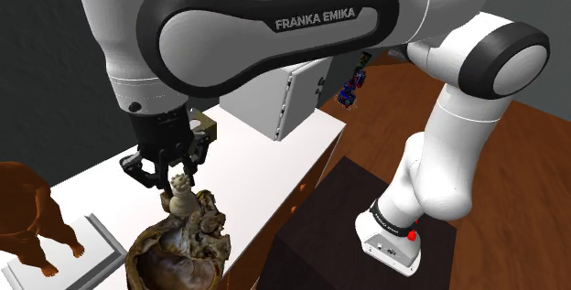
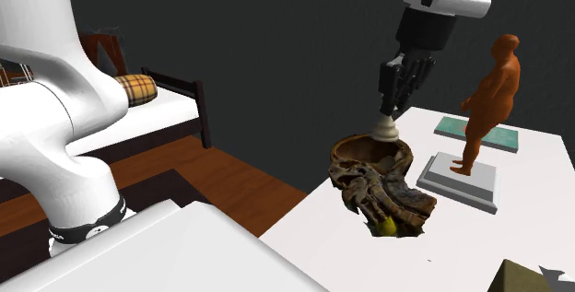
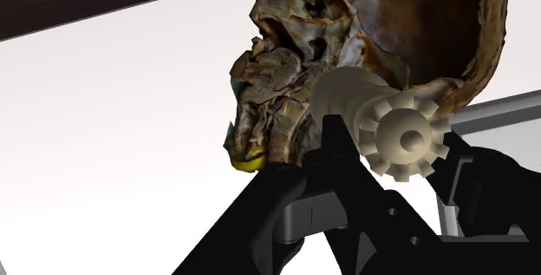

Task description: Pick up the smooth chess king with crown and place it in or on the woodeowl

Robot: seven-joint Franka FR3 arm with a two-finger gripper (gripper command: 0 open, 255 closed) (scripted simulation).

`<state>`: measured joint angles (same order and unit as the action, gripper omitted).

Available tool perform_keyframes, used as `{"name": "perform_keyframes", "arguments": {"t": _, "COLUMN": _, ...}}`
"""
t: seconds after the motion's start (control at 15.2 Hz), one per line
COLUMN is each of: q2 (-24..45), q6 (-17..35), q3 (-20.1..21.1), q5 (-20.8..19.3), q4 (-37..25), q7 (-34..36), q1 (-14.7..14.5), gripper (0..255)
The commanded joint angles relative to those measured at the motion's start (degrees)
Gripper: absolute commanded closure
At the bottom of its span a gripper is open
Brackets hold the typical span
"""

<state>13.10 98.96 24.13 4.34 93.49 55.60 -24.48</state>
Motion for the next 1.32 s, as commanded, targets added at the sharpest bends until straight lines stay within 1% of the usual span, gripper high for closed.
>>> {"name": "perform_keyframes", "arguments": {"t": 0.0, "q2": 0.1, "q6": 1.5, "q3": 0.0, "q5": 0.0, "q4": 1.4, "q7": -0.1, "q1": 0.0, "gripper": 255}}
{"name": "perform_keyframes", "arguments": {"t": 0.59, "q2": 1.4, "q6": 7.8, "q3": -0.2, "q5": -0.4, "q4": 6.5, "q7": -0.6, "q1": -0.1, "gripper": 255}}
{"name": "perform_keyframes", "arguments": {"t": 1.06, "q2": 1.4, "q6": 7.8, "q3": -0.2, "q5": -0.4, "q4": 6.5, "q7": -0.6, "q1": -0.1, "gripper": 255}}
{"name": "perform_keyframes", "arguments": {"t": 1.12, "q2": 1.4, "q6": 7.8, "q3": -0.2, "q5": -0.4, "q4": 6.5, "q7": -0.6, "q1": -0.1, "gripper": 0}}
{"name": "perform_keyframes", "arguments": {"t": 1.25, "q2": 1.4, "q6": 7.8, "q3": -0.2, "q5": -0.4, "q4": 6.5, "q7": -0.6, "q1": -0.1, "gripper": 0}}
